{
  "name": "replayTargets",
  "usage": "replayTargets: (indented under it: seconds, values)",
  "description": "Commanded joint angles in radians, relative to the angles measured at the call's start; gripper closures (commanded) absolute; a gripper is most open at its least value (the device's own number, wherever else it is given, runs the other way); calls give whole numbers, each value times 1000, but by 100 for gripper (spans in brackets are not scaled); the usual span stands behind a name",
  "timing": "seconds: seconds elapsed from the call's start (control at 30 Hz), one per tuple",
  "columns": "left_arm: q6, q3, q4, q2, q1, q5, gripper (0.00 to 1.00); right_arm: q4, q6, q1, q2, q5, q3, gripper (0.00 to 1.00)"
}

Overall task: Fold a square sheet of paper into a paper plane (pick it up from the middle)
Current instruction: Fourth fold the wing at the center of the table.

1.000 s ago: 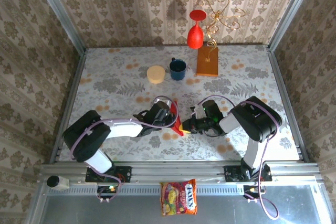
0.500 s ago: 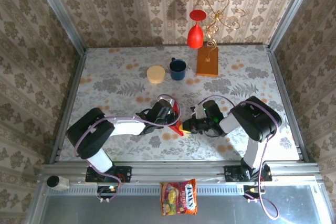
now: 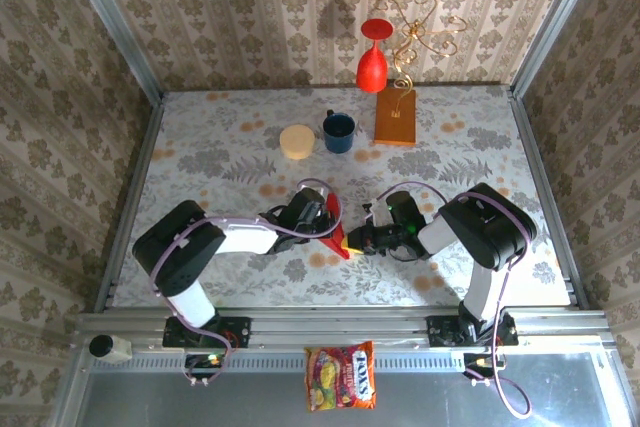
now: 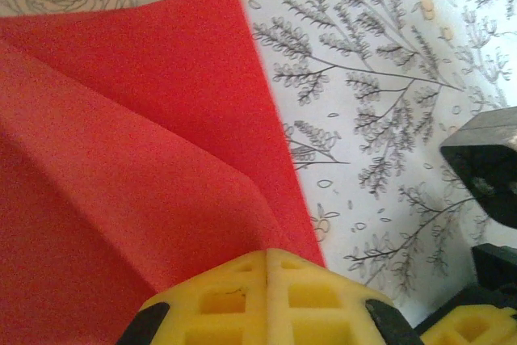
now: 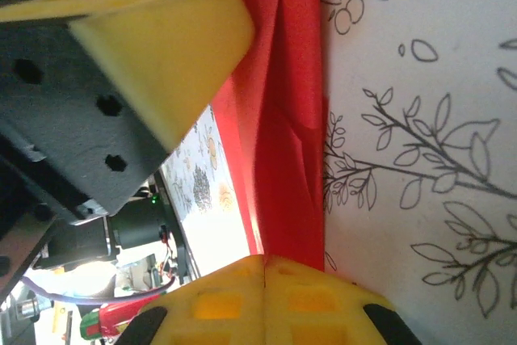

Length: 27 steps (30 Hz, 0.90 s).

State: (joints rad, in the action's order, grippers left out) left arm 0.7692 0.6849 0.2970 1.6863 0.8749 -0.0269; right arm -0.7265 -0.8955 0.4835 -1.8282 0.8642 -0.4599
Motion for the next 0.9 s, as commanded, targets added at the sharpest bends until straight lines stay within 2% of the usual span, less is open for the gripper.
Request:
replayTargets:
  seconds: [0.0, 0.13, 0.23, 0.37, 0.47, 0.87]
  values:
    - [-12, -15, 8, 22, -10, 11, 100, 250, 30, -14, -17, -141, 11, 83]
    - [-12, -13, 8, 42, -10, 6, 100, 403, 92, -28, 113, -159, -22, 68]
    - [-9, -11, 5, 52, -8, 6, 100, 537, 148, -42, 222, -196, -52, 67]
    - [-8, -15, 4, 49, -7, 13, 100, 651, 192, -42, 316, -217, -94, 71]
    - [-14, -15, -2, 40, -2, 15, 100, 671, 198, -37, 333, -209, -122, 75]
    - [-28, 16, -39, 2, 31, 38, 100, 608, 173, 54, 221, -221, -180, 72]
